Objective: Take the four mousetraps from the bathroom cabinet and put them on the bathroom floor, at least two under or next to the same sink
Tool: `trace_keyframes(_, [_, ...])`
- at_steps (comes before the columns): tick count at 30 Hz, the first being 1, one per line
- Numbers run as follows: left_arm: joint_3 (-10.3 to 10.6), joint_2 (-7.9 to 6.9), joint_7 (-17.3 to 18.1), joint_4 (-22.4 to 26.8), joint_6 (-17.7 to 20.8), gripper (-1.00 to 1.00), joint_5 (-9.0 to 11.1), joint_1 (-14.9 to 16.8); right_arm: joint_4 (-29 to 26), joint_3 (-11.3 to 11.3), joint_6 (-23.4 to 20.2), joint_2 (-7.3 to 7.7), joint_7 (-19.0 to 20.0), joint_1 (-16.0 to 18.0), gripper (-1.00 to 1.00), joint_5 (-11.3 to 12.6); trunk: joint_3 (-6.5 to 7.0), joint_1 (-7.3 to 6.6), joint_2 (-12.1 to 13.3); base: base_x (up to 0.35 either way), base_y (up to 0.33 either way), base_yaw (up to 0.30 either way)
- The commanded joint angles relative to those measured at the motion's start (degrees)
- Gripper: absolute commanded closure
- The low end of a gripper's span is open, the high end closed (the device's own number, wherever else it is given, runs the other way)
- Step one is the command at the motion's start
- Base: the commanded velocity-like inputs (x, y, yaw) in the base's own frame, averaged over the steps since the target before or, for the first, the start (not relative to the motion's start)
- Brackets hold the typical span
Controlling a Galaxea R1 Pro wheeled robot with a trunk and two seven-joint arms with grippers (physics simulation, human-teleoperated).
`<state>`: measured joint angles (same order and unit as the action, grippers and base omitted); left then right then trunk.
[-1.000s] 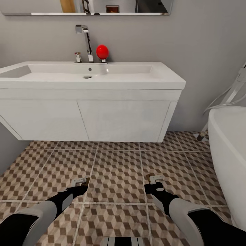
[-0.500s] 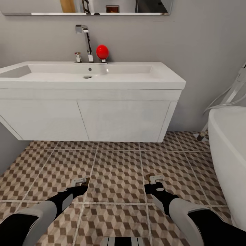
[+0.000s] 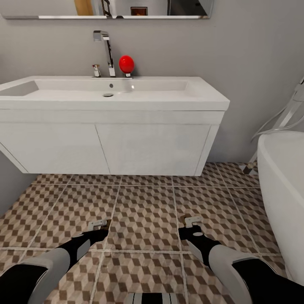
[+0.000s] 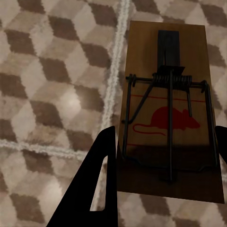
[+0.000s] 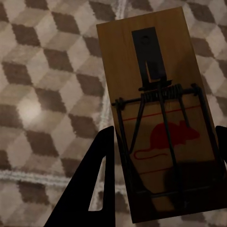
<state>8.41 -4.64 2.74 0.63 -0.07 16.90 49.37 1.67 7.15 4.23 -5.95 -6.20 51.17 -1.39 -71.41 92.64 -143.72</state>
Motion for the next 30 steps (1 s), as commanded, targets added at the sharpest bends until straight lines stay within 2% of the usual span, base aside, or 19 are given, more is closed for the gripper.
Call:
trace_keyframes(1, [0.48, -0.02, 0.16, -0.02, -0.02, 1.00, 0.50, 0.03, 0.18, 0.37, 0.25, -0.03, -0.16, 0.07, 1.00, -0.01, -0.04, -0.01, -0.02, 0.000, 0.000, 0.000])
trace_keyframes(16, [0.56, 0.01, 0.16, 0.09, -0.03, 1.00, 0.35, 0.03, 0.18, 0.40, 0.34, -0.03, -0.20, 0.07, 1.00, 0.12, -0.22, -0.01, -0.02, 0.000, 0.000, 0.016])
trace_keyframes(20, [1.68, 2.08, 0.29, 2.86, 0.04, 1.00, -1.45, 0.03, 0.24, 0.43, 0.29, 0.43, -0.36, 0.07, 1.00, 0.22, -0.23, -0.01, -0.02, 0.000, 0.000, 0.004])
trace_keyframes(22, [1.99, 2.52, 0.30, 3.34, 0.06, 1.00, -2.41, 0.03, 0.25, 0.42, 0.18, 0.52, -0.44, 0.07, 1.00, 0.23, -0.24, -0.01, -0.02, 0.000, 0.000, 0.001])
trace_keyframes(25, [2.23, 2.85, 0.33, 3.72, 0.07, 1.00, -3.38, 0.03, 0.25, 0.41, 0.22, 0.64, -1.05, -0.62, 1.00, 0.24, -0.24, -0.01, -0.02, 0.000, 0.000, 0.000])
trace_keyframes(30, [2.30, 2.95, 0.33, 3.86, 0.04, 1.00, -3.66, 0.03, 0.26, 0.42, 0.35, 0.67, -1.53, -1.90, 1.00, 0.18, -0.24, -0.01, -0.02, 0.000, 0.000, 0.000])
